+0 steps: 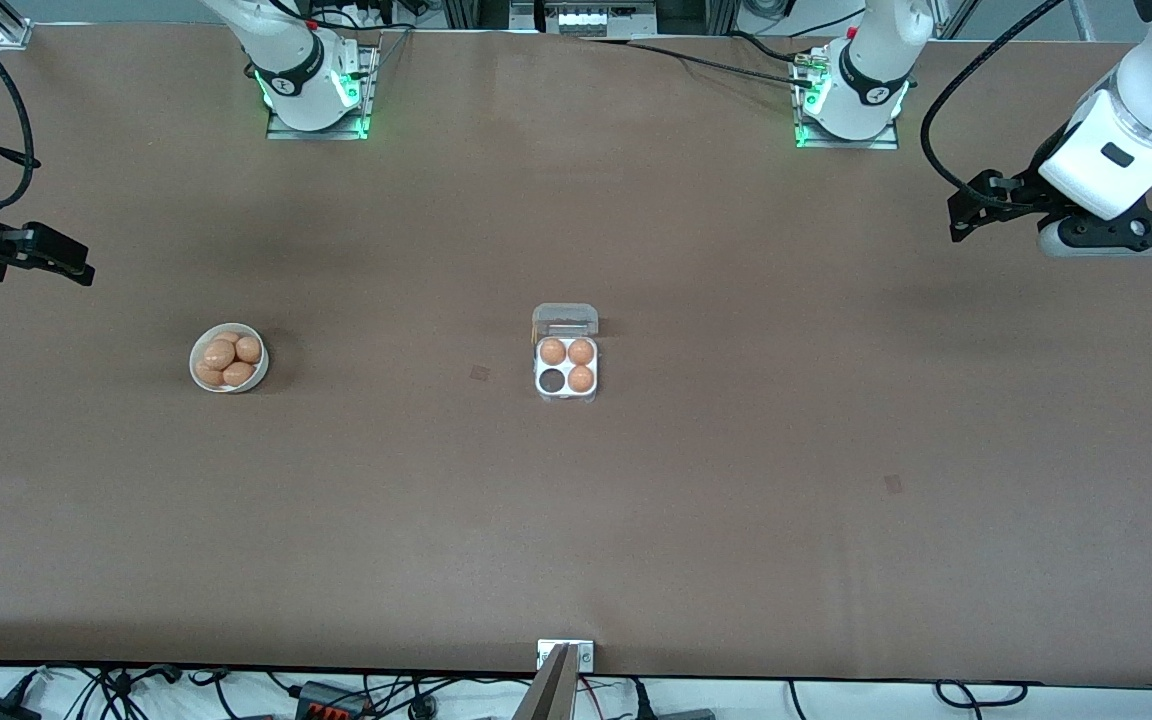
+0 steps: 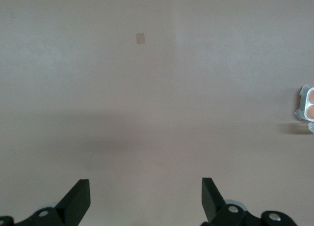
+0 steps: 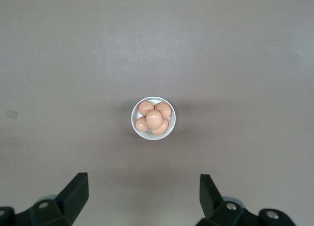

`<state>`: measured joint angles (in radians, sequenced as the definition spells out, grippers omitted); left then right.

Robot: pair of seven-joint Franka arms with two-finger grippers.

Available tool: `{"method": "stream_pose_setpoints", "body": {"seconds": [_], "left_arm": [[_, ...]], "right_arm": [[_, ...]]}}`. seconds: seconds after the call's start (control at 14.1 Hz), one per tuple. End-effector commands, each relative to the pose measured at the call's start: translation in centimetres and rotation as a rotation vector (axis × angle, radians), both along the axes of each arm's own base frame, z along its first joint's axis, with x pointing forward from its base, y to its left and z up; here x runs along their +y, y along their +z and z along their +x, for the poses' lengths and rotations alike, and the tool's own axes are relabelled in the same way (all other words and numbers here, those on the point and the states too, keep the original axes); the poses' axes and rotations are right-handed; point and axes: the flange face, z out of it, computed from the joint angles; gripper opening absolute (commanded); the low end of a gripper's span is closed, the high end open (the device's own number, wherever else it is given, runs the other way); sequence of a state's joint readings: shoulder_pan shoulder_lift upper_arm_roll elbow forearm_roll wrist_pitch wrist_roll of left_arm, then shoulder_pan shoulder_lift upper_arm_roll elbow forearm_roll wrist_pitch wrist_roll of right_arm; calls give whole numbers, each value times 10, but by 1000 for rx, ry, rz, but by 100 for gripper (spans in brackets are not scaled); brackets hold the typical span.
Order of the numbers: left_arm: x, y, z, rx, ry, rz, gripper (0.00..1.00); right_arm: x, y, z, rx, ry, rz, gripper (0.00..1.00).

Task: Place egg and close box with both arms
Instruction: 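Move the right gripper toward the white bowl of eggs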

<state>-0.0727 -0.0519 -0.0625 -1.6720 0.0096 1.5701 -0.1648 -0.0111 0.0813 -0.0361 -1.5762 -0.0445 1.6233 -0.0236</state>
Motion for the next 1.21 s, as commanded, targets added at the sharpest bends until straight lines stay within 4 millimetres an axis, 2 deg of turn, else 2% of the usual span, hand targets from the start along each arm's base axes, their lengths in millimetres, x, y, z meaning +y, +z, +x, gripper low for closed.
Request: {"method": "stream_pose_setpoints", "body": {"seconds": [0.0,0.28,0.5,0.64,0.78,1.14], "left_arm": [[1,5,-4,-24,-19,-11,100],[4,4,-3,-21,-92,-20,100],[5,3,-2,-16,-84,-19,100],[5,3,-2,-15,-83,-19,100],[3,6,-2,-21,-87,-20,100],[3,6,-2,-21,-87,-20,100]], "right_arm": [[4,3,-7,-10,-3,-4,100],[3,1,-4,-8,-3,-4,100],[4,-14,5,8,-12,-3,100],[2,-36,19,7,1,-4,100],[3,-62,24,59,1,-3,100],[2,-161,48,197,-5,3,100]]}}
